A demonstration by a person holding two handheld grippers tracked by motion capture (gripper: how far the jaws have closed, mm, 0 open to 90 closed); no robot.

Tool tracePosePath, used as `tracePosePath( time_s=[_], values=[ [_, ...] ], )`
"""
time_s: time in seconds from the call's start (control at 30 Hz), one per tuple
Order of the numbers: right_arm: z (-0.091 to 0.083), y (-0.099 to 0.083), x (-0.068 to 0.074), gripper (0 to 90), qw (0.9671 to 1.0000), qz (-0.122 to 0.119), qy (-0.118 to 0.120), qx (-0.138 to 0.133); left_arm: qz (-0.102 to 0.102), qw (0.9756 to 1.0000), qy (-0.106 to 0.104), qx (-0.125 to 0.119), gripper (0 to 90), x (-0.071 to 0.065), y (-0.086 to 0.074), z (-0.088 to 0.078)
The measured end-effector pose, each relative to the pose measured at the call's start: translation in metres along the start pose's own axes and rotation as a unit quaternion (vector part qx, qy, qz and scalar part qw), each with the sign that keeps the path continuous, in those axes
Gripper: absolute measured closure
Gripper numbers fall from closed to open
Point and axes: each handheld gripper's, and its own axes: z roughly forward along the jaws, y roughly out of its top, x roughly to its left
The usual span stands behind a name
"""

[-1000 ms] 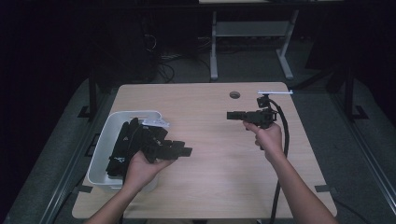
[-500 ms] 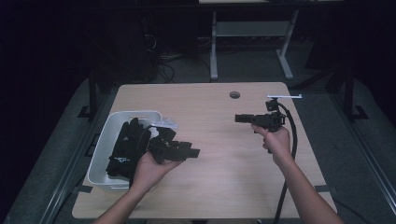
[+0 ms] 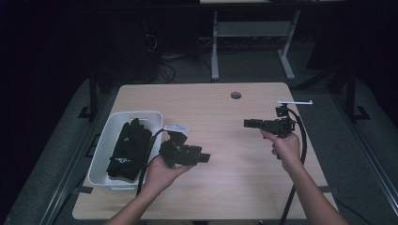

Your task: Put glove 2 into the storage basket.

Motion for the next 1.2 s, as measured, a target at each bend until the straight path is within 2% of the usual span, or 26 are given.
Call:
tracePosePath(
  time_s=[0.3,0.5,0.6,0.87,1.2],
  values=[
    [-0.012,-0.011,-0.010,46.6,0.9999,0.009,-0.006,-0.004,0.004,0.9999,-0.001,0.011,46.4,-0.003,-0.001,0.010],
    [-0.020,-0.017,-0.017,46.6,0.9998,0.013,-0.012,-0.007,0.008,0.9999,-0.003,0.010,45.7,-0.005,-0.001,0.016],
    [-0.023,-0.020,-0.020,46.5,0.9997,0.018,-0.017,-0.006,0.007,1.0000,0.001,0.002,45.6,-0.007,-0.003,0.017],
    [-0.028,-0.031,-0.031,46.4,0.9993,0.030,-0.019,-0.010,0.004,1.0000,-0.006,0.005,44.3,-0.007,-0.005,0.024],
    [-0.037,-0.040,-0.036,46.3,0.9992,0.030,-0.025,-0.011,0.009,0.9999,-0.012,0.008,41.1,-0.008,-0.008,0.029]
  ],
)
